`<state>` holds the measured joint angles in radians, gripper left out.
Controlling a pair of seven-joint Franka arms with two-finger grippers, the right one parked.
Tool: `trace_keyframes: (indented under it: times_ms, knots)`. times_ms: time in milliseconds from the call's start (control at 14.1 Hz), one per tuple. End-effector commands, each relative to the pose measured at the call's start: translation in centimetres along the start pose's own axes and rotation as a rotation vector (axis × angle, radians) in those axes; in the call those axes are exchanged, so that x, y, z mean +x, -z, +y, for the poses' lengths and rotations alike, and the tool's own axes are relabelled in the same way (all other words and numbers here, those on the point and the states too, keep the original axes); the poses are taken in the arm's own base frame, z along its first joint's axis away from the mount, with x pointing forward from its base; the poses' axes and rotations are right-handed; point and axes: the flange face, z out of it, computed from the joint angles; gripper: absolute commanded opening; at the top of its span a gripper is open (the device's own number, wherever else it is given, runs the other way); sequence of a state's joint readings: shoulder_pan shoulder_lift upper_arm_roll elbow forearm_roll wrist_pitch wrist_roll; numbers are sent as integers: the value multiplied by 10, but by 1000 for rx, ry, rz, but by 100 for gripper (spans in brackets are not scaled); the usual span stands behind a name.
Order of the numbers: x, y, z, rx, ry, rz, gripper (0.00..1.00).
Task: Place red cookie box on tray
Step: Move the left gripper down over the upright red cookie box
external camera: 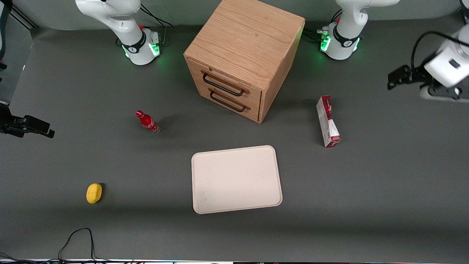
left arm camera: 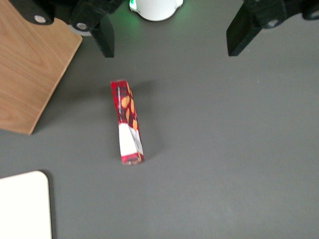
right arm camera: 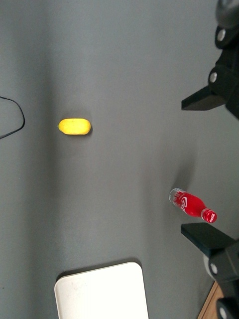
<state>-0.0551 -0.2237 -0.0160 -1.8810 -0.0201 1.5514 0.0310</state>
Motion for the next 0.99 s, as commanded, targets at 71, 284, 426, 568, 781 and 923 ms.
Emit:
trace_keyframes:
  times_ms: [71,284,426,568,781,923]
  knots:
    - [-16,-12,45,16,44,51,100]
    - [-9,-19,92,4,77,74,100]
    - [-4,-27,110,9,77,72,100]
    - [1,-32,109,4,77,76,100]
    - [22,-70,101,0,80,58,100]
    - [30,-111,95,1,88,76,100]
